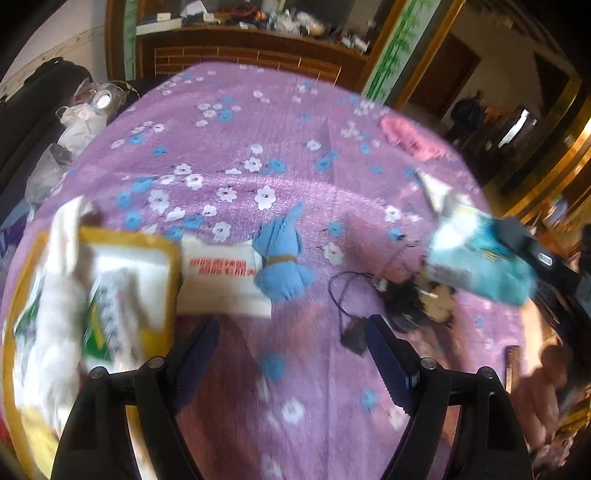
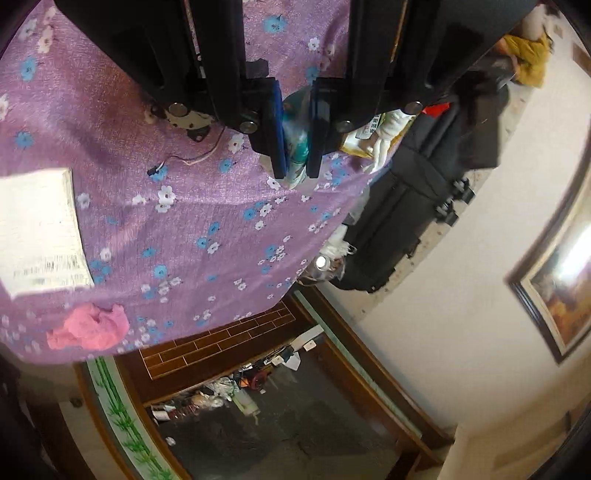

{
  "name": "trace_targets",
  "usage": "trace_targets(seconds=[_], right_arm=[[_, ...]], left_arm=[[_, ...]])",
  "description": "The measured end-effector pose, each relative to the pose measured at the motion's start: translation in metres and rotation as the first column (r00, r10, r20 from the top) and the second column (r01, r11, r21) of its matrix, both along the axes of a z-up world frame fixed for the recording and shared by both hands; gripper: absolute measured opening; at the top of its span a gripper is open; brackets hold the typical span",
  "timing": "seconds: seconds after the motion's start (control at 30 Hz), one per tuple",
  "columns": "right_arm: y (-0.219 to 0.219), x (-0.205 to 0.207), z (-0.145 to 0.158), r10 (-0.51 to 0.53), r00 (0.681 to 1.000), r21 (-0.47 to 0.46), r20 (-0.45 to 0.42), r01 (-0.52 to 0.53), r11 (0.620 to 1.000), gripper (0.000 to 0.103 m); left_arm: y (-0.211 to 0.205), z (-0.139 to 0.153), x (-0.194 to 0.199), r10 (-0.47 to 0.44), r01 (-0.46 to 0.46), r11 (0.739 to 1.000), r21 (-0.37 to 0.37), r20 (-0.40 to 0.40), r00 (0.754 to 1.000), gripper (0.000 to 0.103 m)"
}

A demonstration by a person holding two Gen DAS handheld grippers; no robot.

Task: Organize soft objects
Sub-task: 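Grasp the mint tissue pack with the right gripper while left grasps the blue cloth, then carry blue cloth and tissue pack into the foam box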

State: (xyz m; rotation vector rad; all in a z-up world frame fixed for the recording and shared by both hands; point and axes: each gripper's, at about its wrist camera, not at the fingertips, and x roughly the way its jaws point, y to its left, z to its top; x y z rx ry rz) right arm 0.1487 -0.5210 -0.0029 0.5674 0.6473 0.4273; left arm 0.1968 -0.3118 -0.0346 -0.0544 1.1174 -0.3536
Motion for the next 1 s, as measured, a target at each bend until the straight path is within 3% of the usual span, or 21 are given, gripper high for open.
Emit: trace_targets(seconds=[0.03,0.1,0.17,0.23,0.3,0.37,0.6,0.87,1.0], right_arm=[[-0.002,0.0,-0.002,-0.006,1.0,0.012,0.005,0.006,1.0,0.01],[-0.006,0.0,-0.006,-0.012,1.0,0.049,0.022,0.011,0.999,0.01],[-0.007,-0.003,-0.007,-0.028,0.999,0.044,0.043,0.026,0.999,0.01],[-0.011,-0.006,-0.008,-0.048,0.997,0.035,0.063,0.046,0.998,0.01],[-0.014,-0.005,-0.012,-0.063,0.996,0.05,0.056,0.06,0.997,0.01],[-0.015,-0.002,-0.016,-0.07,0.997,0.048,0.034,0.068,0.997,0.01],[-0.006,-0.002,-0.018,-0.052,0.998,0.02,0.037,0.051,0.999,0.01],[0.01,-0.005,-0.019,-0.018,0.998,-0.006,0.064,0.019,1.0,0.01],[0.025,-0.011,-0.019,0.008,0.995,-0.05,0.101,-0.003,0.999,0.01]], left_arm=[[-0.006,-0.005,0.007,-0.004,0.004,1.0,0.023,-0.004,1.0,0.073],[-0.021,-0.019,0.027,-0.024,0.027,0.996,0.083,-0.032,0.999,0.05],[-0.033,-0.034,0.045,-0.043,0.048,0.994,0.103,-0.056,0.998,0.041],[-0.041,-0.044,0.057,-0.036,0.043,0.988,0.151,-0.046,0.998,0.04],[-0.05,-0.054,0.067,-0.043,0.052,0.975,0.217,-0.046,0.998,0.03],[-0.05,-0.054,0.068,-0.043,0.051,0.973,0.227,-0.04,0.998,0.028],[-0.039,-0.029,0.031,-0.078,0.083,0.99,0.115,-0.043,0.996,0.026],[-0.006,0.018,-0.057,-0.069,0.071,0.996,-0.05,0.041,0.997,0.026],[0.022,0.036,-0.093,-0.035,0.041,0.996,-0.077,0.082,0.996,0.026]])
